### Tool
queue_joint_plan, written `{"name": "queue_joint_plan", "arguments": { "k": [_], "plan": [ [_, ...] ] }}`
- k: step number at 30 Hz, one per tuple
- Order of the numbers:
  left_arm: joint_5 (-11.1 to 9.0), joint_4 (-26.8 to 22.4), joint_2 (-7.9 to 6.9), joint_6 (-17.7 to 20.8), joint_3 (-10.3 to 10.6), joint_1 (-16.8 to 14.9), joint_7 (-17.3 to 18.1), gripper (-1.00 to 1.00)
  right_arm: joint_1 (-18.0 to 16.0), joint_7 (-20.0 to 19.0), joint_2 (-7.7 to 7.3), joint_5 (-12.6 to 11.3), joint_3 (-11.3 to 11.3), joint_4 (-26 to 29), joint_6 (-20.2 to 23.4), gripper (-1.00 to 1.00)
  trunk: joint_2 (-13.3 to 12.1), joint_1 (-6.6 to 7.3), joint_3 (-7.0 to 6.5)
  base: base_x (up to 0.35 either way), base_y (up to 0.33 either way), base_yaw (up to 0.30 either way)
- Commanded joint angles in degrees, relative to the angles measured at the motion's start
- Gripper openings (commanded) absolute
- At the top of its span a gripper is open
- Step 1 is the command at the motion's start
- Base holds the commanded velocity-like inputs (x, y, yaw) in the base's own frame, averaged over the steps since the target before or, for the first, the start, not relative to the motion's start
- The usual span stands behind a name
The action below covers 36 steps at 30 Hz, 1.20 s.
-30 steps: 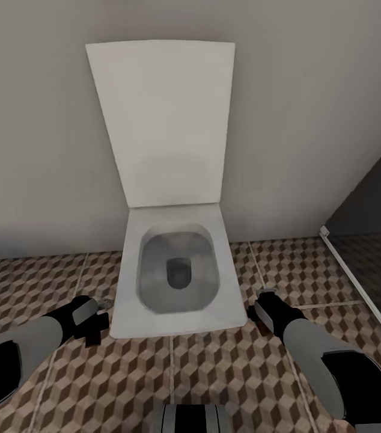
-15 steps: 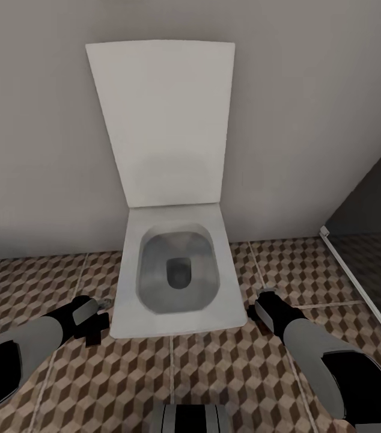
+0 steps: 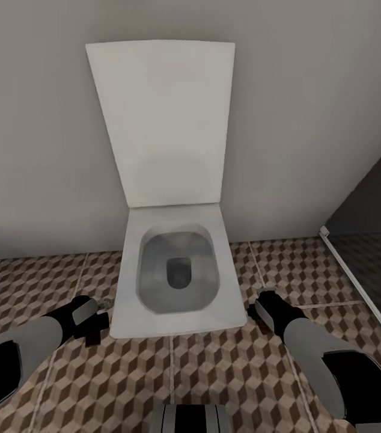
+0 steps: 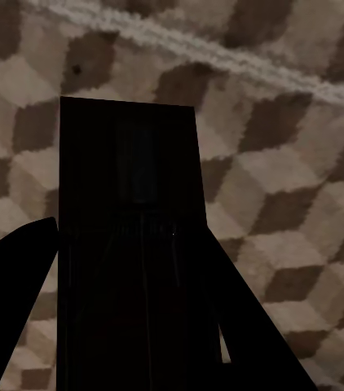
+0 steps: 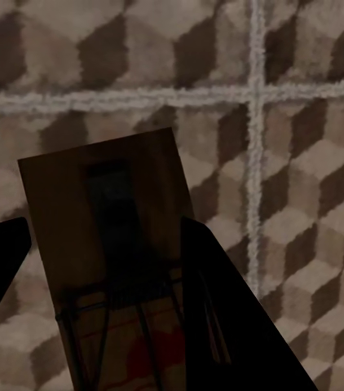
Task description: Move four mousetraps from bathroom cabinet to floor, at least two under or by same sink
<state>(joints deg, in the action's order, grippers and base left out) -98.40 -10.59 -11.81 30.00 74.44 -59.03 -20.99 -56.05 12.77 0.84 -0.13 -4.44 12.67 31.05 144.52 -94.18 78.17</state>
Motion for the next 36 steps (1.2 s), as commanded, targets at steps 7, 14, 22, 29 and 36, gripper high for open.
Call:
{"name": "queue_joint_plan", "arguments": {
  "k": [7,14,22,29,36],
  "plan": [
    [-0.5,-0.2,-0.05,0.1,0.3,0.0,-0.5,-1.00,0.0,0.3,-0.11,0.0,-0.4,0.1,0.2,-1.00,0.0,0.01,0.04,0.000,0.000,0.000],
    [-0.5,-0.2,-0.04,0.0,0.3,0.0,-0.5,-1.00,0.0,0.5,-0.48,0.0,-0.4,0.0,-1.3,-1.00,0.0,0.01,0.04,0.000,0.000,0.000],
    [-0.4,-0.2,-0.13,0.0,0.3,0.0,-0.4,-1.00,0.0,0.1,-0.53,0.1,-0.5,1.1,-1.6,-1.00,0.0,0.01,0.04,0.000,0.000,0.000],
    [-0.5,-0.2,-0.14,0.0,0.3,0.0,-0.4,-1.00,0.0,0.0,-0.49,0.1,-0.5,1.7,-1.6,-1.00,0.0,0.01,0.04,0.000,0.000,0.000],
    [-0.5,-0.2,-0.14,0.0,0.3,0.0,-0.4,-1.00,0.0,-0.1,-0.57,0.1,-0.5,1.8,-1.6,-1.00,0.0,0.01,0.04,0.000,0.000,0.000]
  ]
}}
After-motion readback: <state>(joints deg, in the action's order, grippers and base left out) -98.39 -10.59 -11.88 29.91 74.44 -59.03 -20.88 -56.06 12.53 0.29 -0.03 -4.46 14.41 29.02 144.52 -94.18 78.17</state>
